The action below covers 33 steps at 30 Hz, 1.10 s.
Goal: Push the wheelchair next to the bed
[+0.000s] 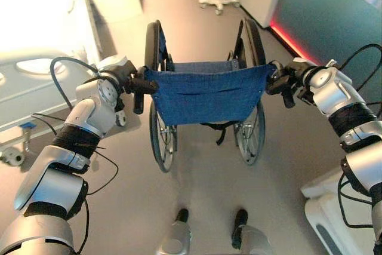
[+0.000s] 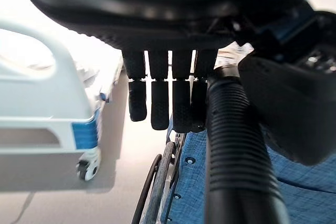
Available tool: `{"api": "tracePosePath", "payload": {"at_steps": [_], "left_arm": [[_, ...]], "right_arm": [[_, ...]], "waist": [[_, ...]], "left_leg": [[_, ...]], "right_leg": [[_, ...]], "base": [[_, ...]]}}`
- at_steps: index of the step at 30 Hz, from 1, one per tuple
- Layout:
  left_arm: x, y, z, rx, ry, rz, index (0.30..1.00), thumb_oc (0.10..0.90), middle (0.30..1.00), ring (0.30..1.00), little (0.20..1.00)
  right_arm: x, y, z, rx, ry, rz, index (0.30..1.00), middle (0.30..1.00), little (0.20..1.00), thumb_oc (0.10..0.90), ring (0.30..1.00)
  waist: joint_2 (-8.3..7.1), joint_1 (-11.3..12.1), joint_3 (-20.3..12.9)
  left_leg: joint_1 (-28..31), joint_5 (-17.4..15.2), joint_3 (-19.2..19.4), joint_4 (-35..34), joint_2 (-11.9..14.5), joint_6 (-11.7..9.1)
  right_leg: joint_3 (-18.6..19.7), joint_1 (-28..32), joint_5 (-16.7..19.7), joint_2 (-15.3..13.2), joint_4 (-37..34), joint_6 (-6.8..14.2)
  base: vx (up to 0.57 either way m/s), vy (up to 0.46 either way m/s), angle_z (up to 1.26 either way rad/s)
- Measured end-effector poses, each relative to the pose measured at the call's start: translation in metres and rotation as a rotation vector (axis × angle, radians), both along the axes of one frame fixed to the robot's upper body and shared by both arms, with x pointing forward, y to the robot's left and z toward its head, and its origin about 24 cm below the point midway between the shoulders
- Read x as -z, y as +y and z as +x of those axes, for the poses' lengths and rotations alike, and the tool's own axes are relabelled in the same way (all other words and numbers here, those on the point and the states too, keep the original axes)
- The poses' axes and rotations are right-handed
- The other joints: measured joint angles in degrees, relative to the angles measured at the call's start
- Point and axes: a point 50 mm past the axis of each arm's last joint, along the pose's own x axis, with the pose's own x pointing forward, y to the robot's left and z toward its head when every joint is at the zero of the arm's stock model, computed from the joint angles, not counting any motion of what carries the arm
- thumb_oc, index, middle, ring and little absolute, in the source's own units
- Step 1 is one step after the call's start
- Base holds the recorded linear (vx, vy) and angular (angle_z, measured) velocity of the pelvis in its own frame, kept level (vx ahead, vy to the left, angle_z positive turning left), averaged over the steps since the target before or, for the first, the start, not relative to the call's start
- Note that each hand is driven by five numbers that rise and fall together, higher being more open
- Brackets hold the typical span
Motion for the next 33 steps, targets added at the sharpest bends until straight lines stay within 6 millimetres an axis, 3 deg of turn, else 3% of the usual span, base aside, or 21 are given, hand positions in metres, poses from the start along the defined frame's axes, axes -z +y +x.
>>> {"api": "tracePosePath", "payload": {"at_steps": [3,7,9,10,12,13,14,15,16,19,20,21,22,23,24,25,27,30,31,32,33], "left_arm": [[0.009,-0.010,0.001,0.013,0.001,-0.037,0.300,0.400,0.300,0.300,0.300],[0.014,-0.020,0.006,0.017,-0.009,-0.052,0.300,0.400,0.300,0.300,0.300],[0.018,-0.025,0.008,0.023,-0.002,-0.040,0.300,0.400,0.300,0.300,0.300],[0.019,-0.028,0.009,0.027,-0.001,-0.032,0.300,0.400,0.300,0.300,0.300],[0.022,-0.030,0.010,0.030,0.004,-0.021,0.300,0.400,0.300,0.300,0.300],[0.020,-0.021,0.008,0.014,0.015,0.002,0.300,0.400,0.300,0.300,0.300],[0.024,-0.019,0.007,0.007,0.023,0.007,0.300,0.400,0.300,0.300,0.300],[0.032,-0.014,0.005,-0.011,0.048,0.019,0.300,0.400,0.300,0.300,0.300],[0.042,-0.010,0.001,-0.019,0.074,0.028,0.300,0.400,0.300,0.300,0.300],[0.054,-0.010,-0.005,-0.012,0.100,0.021,0.300,0.400,0.300,0.300,0.300],[0.056,-0.011,-0.005,-0.008,0.106,0.015,0.300,0.400,0.300,0.300,0.300],[0.057,-0.012,-0.006,-0.004,0.112,0.004,0.300,0.400,0.300,0.300,0.300],[0.060,-0.013,-0.007,-0.003,0.120,-0.018,0.300,0.400,0.300,0.300,0.300],[0.060,-0.013,-0.008,-0.002,0.123,-0.025,0.300,0.400,0.300,0.300,0.300],[0.058,-0.012,-0.009,0.001,0.120,-0.033,0.300,0.400,0.300,0.300,0.300],[0.054,-0.010,-0.010,0.006,0.119,-0.029,0.300,0.400,0.300,0.300,0.300],[0.049,-0.004,-0.011,0.004,0.121,-0.015,0.300,0.400,0.300,0.300,0.300],[0.040,0.007,-0.013,-0.011,0.129,0.013,0.300,0.400,0.300,0.300,0.300],[0.037,0.009,-0.013,-0.010,0.128,0.018,0.300,0.400,0.300,0.300,0.300],[0.031,0.011,-0.013,-0.012,0.115,0.035,0.300,0.400,0.300,0.300,0.300],[0.027,0.012,-0.012,-0.014,0.104,0.044,0.300,0.400,0.300,0.300,0.300]], "right_arm": [[-0.004,-0.008,-0.002,0.019,-0.001,-0.029,0.300,0.300,0.300,0.400,0.300],[-0.004,-0.014,-0.003,0.044,0.002,-0.046,0.300,0.300,0.300,0.400,0.300],[0.003,-0.017,-0.003,0.058,0.023,-0.045,0.300,0.300,0.300,0.400,0.300],[0.009,-0.019,-0.004,0.064,0.039,-0.043,0.300,0.300,0.300,0.400,0.300],[0.013,-0.019,-0.005,0.065,0.049,-0.040,0.300,0.300,0.300,0.400,0.300],[0.019,-0.011,-0.003,0.045,0.059,-0.026,0.300,0.300,0.300,0.400,0.300],[0.024,-0.008,-0.002,0.038,0.065,-0.018,0.300,0.300,0.300,0.400,0.300],[0.035,0.000,-0.001,0.026,0.082,-0.016,0.300,0.300,0.300,0.400,0.300],[0.047,0.005,-0.001,0.017,0.106,-0.008,0.300,0.300,0.300,0.400,0.300],[0.058,0.006,-0.003,0.021,0.124,-0.026,0.300,0.300,0.300,0.400,0.300],[0.057,0.003,-0.003,0.027,0.124,-0.038,0.300,0.300,0.300,0.400,0.300],[0.055,-0.001,-0.004,0.037,0.123,-0.043,0.300,0.300,0.300,0.400,0.300],[0.055,-0.001,-0.004,0.032,0.129,-0.047,0.300,0.300,0.300,0.400,0.300],[0.053,-0.004,-0.004,0.037,0.130,-0.052,0.300,0.300,0.300,0.400,0.300],[0.050,-0.004,-0.005,0.032,0.141,-0.051,0.300,0.300,0.300,0.400,0.300],[0.051,-0.004,-0.005,0.026,0.154,-0.047,0.300,0.300,0.300,0.400,0.300],[0.051,-0.001,-0.004,0.011,0.166,-0.040,0.300,0.300,0.300,0.400,0.300],[0.054,0.009,-0.002,-0.017,0.175,-0.023,0.300,0.300,0.300,0.400,0.300],[0.055,0.010,-0.002,-0.022,0.179,-0.020,0.300,0.300,0.300,0.400,0.300],[0.055,0.012,-0.002,-0.027,0.177,-0.012,0.300,0.300,0.300,0.400,0.300],[0.054,0.013,-0.002,-0.030,0.173,-0.006,0.300,0.300,0.300,0.400,0.300]], "waist": [[0.58,-0.17,-0.56],[0.77,-1.43,-1.21],[0.01,-1.90,-1.73],[-0.46,-2.40,-2.04],[-0.22,-3.46,-2.21],[-2.21,-2.93,-3.42],[-1.77,-3.14,-3.75],[-2.50,-3.44,-3.74],[-3.46,-2.53,-4.32],[-4.12,0.80,-4.08],[-3.45,3.09,-3.12],[-2.32,4.28,-2.70],[0.57,6.22,-2.42],[1.47,6.46,-2.22],[3.00,8.53,-1.57],[3.20,9.46,-1.55],[2.89,9.62,-1.58],[1.34,10.00,-2.06],[0.83,10.09,-2.35],[-0.91,10.30,-2.47],[-2.13,10.77,-2.54]], "left_leg": [[1.52,4.20,3.58,-1.65,1.15,-1.68],[2.24,8.13,6.54,-3.97,1.99,-0.92],[2.47,10.59,7.12,-4.46,1.95,0.07],[2.56,12.16,7.72,-4.76,2.04,1.30],[2.67,13.65,9.39,-4.69,3.90,1.27],[2.58,13.51,10.63,-5.00,3.69,0.96],[2.53,13.28,10.04,-4.68,3.94,0.60],[2.21,11.74,9.49,-1.95,3.63,-1.17],[2.97,8.84,6.39,-2.23,0.95,-4.85],[0.75,8.64,6.76,-3.77,-6.68,-5.04],[-1.41,8.76,6.93,-4.63,-8.49,-4.92],[-2.98,9.01,6.85,-4.76,-8.27,-5.06],[-5.67,9.40,6.92,-5.61,-6.70,-5.59],[-6.54,9.90,6.95,-6.20,-5.64,-6.43],[-7.88,9.96,8.71,-7.82,-3.48,-6.58],[-9.82,9.92,10.75,-7.35,-2.13,-6.62],[-11.45,9.81,13.71,-4.57,-1.36,-6.20],[-7.42,9.54,14.54,-1.63,-2.97,-6.03],[-5.31,9.36,14.60,-1.97,-3.03,-4.07],[-3.59,10.75,15.60,-3.70,-4.51,-1.36],[-3.46,10.37,15.91,-3.77,-5.28,-0.37]], "right_leg": [[-2.18,2.20,-3.18,-0.29,1.76,-1.27],[-4.66,4.86,-5.30,0.34,2.15,-3.49],[-4.82,5.95,-5.51,0.79,2.44,-3.84],[-5.06,6.03,-5.45,0.43,3.91,-4.00],[-5.48,2.29,-6.54,0.28,10.07,-5.21],[-5.68,2.75,-4.64,0.85,-1.06,-6.01],[-6.21,3.71,-3.43,1.80,-1.51,-5.03],[-5.37,6.42,-3.10,3.29,-3.64,-5.38],[-1.35,8.11,-2.80,4.59,-6.41,-5.71],[5.53,12.54,-0.56,6.07,-12.26,-6.30],[7.81,14.36,-0.11,6.72,-13.72,-6.16],[8.66,15.49,-0.10,7.67,-14.75,-5.86],[8.46,17.20,-0.83,9.51,-15.20,-6.52],[8.33,17.77,-1.10,10.15,-15.27,-6.65],[8.09,18.59,-2.54,11.12,-13.85,-6.73],[6.91,19.44,-3.21,11.27,-13.46,-7.07],[6.13,20.73,-4.95,11.11,-12.76,-6.31],[6.39,22.18,-9.98,9.35,-8.86,-4.21],[6.49,22.51,-11.28,9.02,-7.92,-3.52],[5.71,22.42,-12.48,7.17,-6.43,-2.22],[5.20,22.39,-12.74,6.29,-6.14,-1.31]], "base": [[0.25,-0.210,0.69],[0.25,-0.248,0.66],[0.22,-0.258,0.59],[0.24,-0.259,0.55],[0.25,-0.204,0.37],[0.33,-0.165,0.19],[0.43,-0.148,0.30],[0.44,-0.114,0.20],[0.40,-0.076,0.00],[0.46,-0.039,-0.46],[0.52,0.033,-0.77],[0.55,0.071,-0.93],[0.50,0.099,-0.67],[0.42,0.121,-0.85],[0.41,0.148,-0.74],[0.38,0.153,-0.71],[0.39,0.139,-0.29],[0.52,0.140,-0.19],[0.37,0.154,-0.14],[0.34,0.155,-0.18],[0.36,0.188,-0.20]]}}
